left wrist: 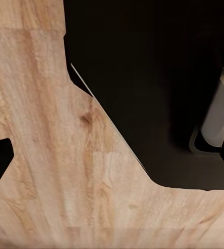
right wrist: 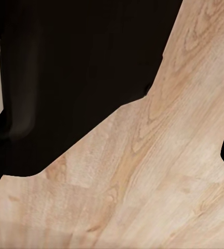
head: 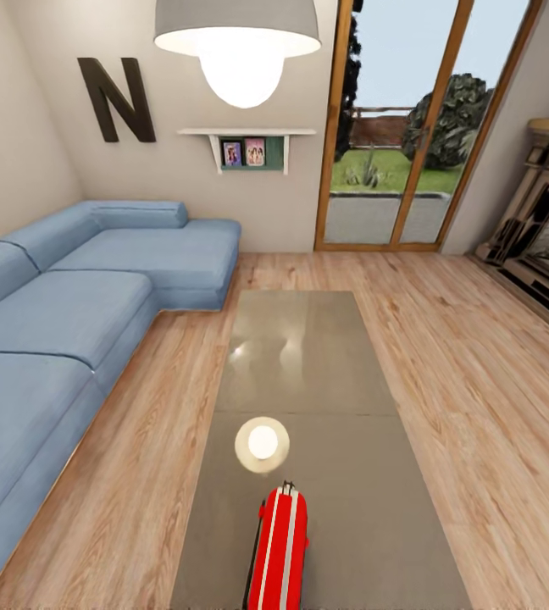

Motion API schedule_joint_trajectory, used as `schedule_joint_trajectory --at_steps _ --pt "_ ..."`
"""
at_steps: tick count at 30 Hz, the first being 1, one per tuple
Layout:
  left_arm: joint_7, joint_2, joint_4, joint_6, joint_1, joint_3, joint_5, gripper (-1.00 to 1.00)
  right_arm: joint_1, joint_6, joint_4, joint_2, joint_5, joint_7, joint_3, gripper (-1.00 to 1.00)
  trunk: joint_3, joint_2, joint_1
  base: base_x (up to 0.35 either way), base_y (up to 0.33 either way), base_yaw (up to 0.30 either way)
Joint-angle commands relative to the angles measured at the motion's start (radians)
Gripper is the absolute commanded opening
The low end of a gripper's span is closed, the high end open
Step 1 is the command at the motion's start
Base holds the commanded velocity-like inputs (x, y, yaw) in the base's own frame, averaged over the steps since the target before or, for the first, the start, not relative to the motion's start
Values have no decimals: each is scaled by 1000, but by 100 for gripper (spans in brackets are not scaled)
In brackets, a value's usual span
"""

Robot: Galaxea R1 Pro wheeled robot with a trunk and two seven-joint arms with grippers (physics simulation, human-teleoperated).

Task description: Turn on the radio receiver that's on the table in the living room.

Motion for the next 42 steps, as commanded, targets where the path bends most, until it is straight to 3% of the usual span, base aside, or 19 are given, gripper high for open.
schedule_joint_trajectory --at_steps 1,13,27,33,42 --pt "0 0 0 0 0 0 0 100 0 0 0 0 0 0 0 100 -2 0 0 0 0 0" --pt "0 0 0 0 0 0 0 100 0 -1 0 -1 0 0 -1 100 -20 0 0 0 0 0" --pt "0 0 0 0 0 0 0 100 0 0 0 -5 -2 0 -4 100 -23 0 0 0 0 0" --pt "0 0 0 0 0 0 0 100 0 -2 0 -5 -108 0 6 100 -23 0 0 0 0 0" --pt "0 0 0 0 0 0 0 100 0 -4 0 -5 -115 0 10 100 -23 0 0 0 0 0"
